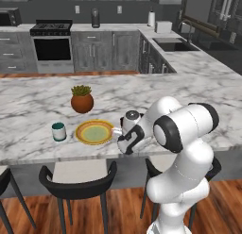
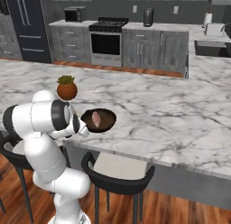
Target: Pick up the pan with the steak in it and place it on the dining table. Then place the steak on the plate.
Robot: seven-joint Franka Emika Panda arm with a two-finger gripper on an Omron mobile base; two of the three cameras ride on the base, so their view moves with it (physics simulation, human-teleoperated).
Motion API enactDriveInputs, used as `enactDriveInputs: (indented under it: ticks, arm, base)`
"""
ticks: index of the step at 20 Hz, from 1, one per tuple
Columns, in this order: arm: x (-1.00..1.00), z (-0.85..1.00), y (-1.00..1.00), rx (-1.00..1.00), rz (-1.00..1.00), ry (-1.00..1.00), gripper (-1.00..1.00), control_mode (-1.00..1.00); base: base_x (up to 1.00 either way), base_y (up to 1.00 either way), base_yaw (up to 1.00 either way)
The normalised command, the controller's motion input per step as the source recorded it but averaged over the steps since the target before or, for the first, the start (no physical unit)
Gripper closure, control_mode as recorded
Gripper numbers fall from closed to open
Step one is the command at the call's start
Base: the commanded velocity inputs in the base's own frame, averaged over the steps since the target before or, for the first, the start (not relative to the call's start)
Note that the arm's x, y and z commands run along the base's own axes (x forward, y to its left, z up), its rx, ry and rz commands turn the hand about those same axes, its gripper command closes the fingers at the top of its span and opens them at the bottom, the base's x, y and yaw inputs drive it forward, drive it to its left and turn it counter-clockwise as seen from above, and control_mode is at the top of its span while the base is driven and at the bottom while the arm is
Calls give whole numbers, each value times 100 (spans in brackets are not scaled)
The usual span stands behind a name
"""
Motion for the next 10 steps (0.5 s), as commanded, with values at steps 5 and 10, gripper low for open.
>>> enactDriveInputs:
  ticks: [5, 10]
  arm:
    - [0, 10, -1, 3, 0, 0, -100, -100]
    - [0, 29, -3, 6, -3, 0, -100, -100]
  base:
    - [0, 0, 0]
    - [0, 0, 0]
